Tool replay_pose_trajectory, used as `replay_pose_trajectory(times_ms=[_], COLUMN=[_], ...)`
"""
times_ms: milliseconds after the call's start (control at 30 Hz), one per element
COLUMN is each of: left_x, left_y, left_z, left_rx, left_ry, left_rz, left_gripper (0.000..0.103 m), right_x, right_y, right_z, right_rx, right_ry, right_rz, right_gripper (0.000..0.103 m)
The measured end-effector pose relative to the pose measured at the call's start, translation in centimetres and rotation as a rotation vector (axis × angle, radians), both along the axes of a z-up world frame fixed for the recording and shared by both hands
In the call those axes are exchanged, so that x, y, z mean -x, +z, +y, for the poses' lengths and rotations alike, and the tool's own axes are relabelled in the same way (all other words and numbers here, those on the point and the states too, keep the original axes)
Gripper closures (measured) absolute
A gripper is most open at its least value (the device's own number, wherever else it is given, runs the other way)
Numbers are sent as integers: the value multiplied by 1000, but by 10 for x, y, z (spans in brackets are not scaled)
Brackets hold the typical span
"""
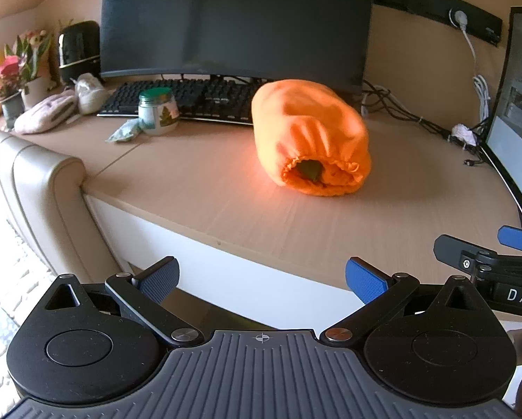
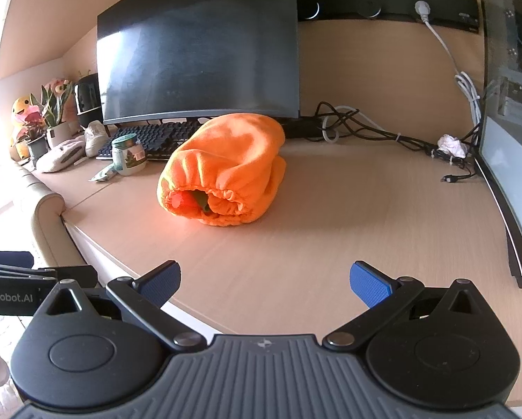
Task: Fold clothes
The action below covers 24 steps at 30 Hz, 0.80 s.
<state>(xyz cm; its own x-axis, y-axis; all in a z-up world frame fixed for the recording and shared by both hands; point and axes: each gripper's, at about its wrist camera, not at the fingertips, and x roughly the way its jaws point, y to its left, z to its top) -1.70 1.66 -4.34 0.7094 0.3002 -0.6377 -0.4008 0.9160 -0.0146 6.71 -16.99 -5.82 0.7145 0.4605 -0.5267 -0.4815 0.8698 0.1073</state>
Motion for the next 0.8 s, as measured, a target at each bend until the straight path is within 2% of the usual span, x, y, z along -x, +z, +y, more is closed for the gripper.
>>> replay_pose_trajectory(times_ms=[800], left_x=[-12], left_y=[-2], left_z=[-6], left_rx=[0], left_ry=[-18], left_rz=[17], left_gripper=[0], right_x=[-9], right_y=[-6], right_z=[-8], right_rx=[1], right_ry=[-15], right_rz=[27], right_gripper=[0])
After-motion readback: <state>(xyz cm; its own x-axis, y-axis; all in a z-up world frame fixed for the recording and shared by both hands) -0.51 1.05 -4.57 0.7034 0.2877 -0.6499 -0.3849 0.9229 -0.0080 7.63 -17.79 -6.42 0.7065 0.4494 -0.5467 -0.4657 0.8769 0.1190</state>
